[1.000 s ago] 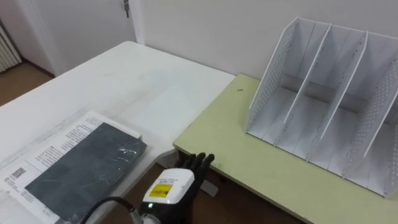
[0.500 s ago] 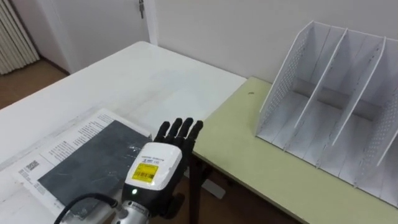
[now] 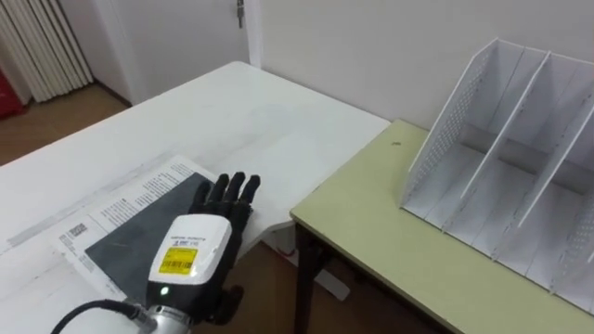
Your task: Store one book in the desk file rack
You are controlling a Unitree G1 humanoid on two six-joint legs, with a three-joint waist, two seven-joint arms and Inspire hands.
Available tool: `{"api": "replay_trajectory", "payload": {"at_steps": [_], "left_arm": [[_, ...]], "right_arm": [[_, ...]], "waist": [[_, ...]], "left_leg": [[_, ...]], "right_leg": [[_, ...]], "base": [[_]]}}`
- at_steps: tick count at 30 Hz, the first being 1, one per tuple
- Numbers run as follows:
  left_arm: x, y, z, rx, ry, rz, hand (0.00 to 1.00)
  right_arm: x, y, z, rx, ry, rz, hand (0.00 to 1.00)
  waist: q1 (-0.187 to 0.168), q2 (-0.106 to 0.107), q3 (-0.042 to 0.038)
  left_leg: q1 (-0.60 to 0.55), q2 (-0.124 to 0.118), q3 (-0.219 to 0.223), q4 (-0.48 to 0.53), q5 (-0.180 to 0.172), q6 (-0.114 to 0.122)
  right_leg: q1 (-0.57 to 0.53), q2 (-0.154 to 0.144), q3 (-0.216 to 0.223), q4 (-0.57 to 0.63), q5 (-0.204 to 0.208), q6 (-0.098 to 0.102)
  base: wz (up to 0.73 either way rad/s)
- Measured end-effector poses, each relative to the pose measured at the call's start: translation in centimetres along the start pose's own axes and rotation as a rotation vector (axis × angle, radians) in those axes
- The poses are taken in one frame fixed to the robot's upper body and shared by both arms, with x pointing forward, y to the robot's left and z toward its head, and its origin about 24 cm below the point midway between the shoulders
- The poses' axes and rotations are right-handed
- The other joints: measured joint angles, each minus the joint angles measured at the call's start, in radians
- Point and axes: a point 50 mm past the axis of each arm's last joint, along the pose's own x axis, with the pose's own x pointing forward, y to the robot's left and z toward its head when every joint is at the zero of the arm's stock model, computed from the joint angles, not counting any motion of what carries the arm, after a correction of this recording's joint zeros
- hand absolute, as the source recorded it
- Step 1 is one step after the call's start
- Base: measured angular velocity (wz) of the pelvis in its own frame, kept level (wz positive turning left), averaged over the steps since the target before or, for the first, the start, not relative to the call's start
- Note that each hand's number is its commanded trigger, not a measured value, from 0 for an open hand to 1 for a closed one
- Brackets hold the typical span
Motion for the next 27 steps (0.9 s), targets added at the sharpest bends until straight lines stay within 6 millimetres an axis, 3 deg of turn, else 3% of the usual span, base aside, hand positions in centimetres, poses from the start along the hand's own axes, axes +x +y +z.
{"api": "replay_trajectory", "payload": {"at_steps": [8, 16, 27], "left_arm": [[-0.6, -0.3, -0.5, 0.003, 0.035, -0.016, 0.00], [-1.8, -2.2, -2.1, 0.015, 0.115, -0.090, 0.00], [-2.6, -2.9, -3.0, 0.020, 0.177, -0.086, 0.00]], "right_arm": [[-0.1, -0.3, -0.1, -0.003, -0.001, -0.006, 0.00], [-0.2, -0.4, -0.3, 0.003, -0.001, -0.009, 0.00], [-0.3, -0.9, -0.9, 0.035, 0.009, -0.053, 0.00]], "waist": [[0.020, 0.006, 0.0022], [0.021, 0.004, 0.0043], [0.019, 0.014, -0.0024]], "left_leg": [[-0.001, 0.000, -0.004, 0.003, 0.000, 0.000], [-0.001, -0.003, -0.007, 0.003, 0.000, 0.000], [0.000, -0.003, -0.008, 0.003, 0.000, 0.000]], "right_leg": [[0.003, -0.001, -0.004, -0.001, 0.001, -0.001], [0.012, 0.000, -0.009, -0.004, 0.000, -0.001], [0.012, 0.002, -0.007, -0.003, 0.000, -0.001]], "base": [[0.01], [0.02], [0.00]]}}
